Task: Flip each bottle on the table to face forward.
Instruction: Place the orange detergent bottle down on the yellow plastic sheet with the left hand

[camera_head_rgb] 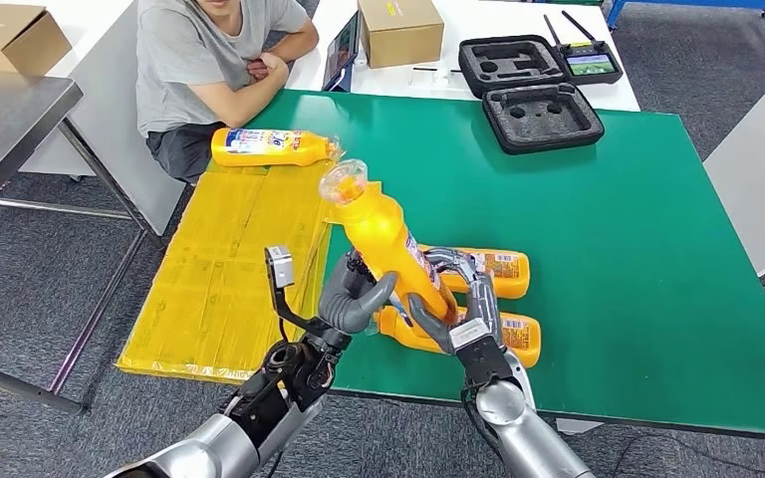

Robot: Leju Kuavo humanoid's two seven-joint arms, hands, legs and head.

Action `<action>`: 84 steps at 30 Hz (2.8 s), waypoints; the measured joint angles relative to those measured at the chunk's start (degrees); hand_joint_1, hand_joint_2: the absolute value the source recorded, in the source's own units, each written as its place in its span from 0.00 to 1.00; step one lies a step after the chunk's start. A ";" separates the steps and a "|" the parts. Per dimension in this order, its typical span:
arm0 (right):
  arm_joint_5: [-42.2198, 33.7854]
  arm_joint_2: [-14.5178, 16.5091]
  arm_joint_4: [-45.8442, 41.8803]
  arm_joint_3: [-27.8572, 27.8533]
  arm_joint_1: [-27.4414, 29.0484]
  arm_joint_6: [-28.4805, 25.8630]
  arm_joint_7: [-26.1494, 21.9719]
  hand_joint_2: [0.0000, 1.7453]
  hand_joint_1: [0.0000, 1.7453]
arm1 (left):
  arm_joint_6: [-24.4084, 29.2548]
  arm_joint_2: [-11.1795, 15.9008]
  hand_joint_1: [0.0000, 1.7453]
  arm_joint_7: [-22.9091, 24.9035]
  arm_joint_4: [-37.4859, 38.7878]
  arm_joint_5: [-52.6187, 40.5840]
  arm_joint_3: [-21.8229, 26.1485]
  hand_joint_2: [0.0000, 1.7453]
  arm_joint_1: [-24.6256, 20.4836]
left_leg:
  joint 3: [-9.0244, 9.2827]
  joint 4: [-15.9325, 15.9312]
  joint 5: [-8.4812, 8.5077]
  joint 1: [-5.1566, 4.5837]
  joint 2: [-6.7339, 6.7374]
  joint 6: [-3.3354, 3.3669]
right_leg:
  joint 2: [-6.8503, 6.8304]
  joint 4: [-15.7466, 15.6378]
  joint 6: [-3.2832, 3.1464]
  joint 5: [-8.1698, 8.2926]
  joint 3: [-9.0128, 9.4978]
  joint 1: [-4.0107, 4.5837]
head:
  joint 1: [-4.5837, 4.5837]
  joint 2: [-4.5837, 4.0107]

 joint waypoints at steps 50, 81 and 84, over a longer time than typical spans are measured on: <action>1.63 0.46 -0.30 1.05 2.23 -3.05 0.44 1.00 0.00 | 37.77 3.73 1.00 -2.16 -18.47 -26.69 5.16 1.00 1.32 | -0.03 -0.01 0.00 0.01 -0.01 -0.01 | -0.01 0.02 0.00 0.00 -0.01 0.01 | 0.00 0.00; -0.55 0.15 -3.63 1.23 3.35 -1.80 0.44 1.00 0.00 | 68.00 12.95 1.00 9.61 -5.33 -65.71 5.24 1.00 -6.46 | -0.02 -0.01 0.08 0.01 0.00 -0.05 | 0.01 0.04 0.01 0.02 -0.03 0.01 | 0.01 0.00; -0.71 0.19 -3.63 1.23 3.32 -1.65 0.44 1.00 0.00 | 68.12 13.79 0.99 10.81 -2.21 -68.31 5.26 1.00 -8.11 | -0.03 -0.01 0.08 0.01 0.00 -0.06 | 0.01 0.05 0.01 0.02 -0.04 0.01 | 0.01 0.00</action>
